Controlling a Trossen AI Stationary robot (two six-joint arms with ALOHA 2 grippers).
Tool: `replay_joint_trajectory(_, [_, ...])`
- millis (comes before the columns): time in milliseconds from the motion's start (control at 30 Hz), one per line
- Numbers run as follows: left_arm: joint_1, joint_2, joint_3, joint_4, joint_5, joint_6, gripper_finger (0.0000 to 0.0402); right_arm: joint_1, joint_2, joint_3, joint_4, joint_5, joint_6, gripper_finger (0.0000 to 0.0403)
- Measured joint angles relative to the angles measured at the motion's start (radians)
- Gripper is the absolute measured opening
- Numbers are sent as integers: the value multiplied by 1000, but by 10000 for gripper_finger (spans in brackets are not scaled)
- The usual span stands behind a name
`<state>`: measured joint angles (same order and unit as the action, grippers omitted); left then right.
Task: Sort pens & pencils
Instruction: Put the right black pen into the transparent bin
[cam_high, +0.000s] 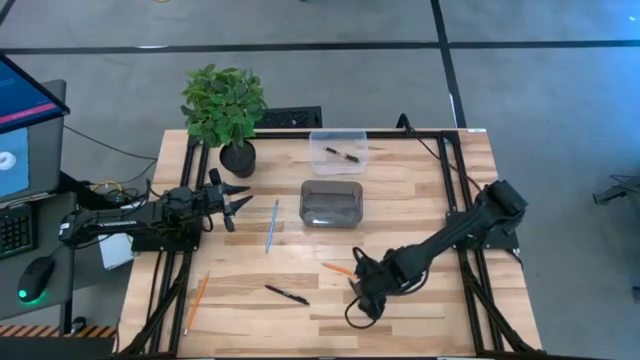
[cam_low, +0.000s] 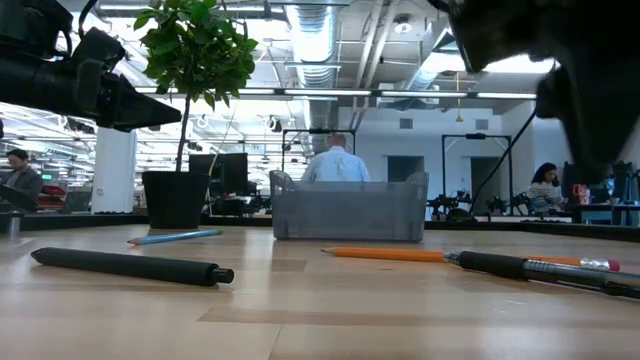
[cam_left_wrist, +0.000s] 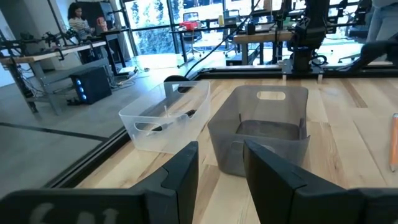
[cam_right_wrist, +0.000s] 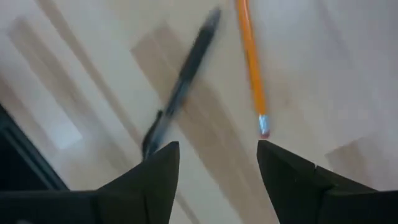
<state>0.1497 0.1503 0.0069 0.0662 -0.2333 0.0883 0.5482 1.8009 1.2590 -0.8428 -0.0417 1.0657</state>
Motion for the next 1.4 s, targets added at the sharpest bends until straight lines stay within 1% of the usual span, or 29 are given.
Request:
replay_joint_trajectory(100, [0,0,0,0,0,-1,118,14,29,0,54,-52,56,238])
replay_joint_trajectory(200, [0,0,0,0,0,-3,118,30,39,-1,97,-74,94,235])
replay_joint_trajectory(300, [0,0,0,0,0,-6,118,45,39,0,136,-69,132,232])
replay_joint_trajectory(400, [0,0,0,0,1,-6,118,55,39,0,164,-36,139,228])
replay_joint_trajectory(500, [0,0,0,0,1,-7,118,61,39,0,166,-12,139,226])
replay_joint_trajectory(733, [0,0,0,0,1,-7,118,60,40,0,178,-9,139,225])
replay_joint_trajectory(833, [0,0,0,0,1,-18,118,60,65,0,185,-11,136,225])
replay_joint_trajectory(933, [0,0,0,0,1,-54,118,61,93,0,208,-34,136,225])
replay_joint_trajectory(1067, [0,0,0,0,2,-97,118,67,131,5,197,-44,139,225])
replay_joint_trajectory(1167, [0,0,0,0,2,-100,118,74,144,8,180,-48,139,225])
replay_joint_trajectory(1233, [0,0,0,0,2,-100,118,72,169,12,211,-55,139,225])
replay_joint_trajectory(1400, [0,0,0,0,2,-101,118,76,194,18,170,-75,139,225])
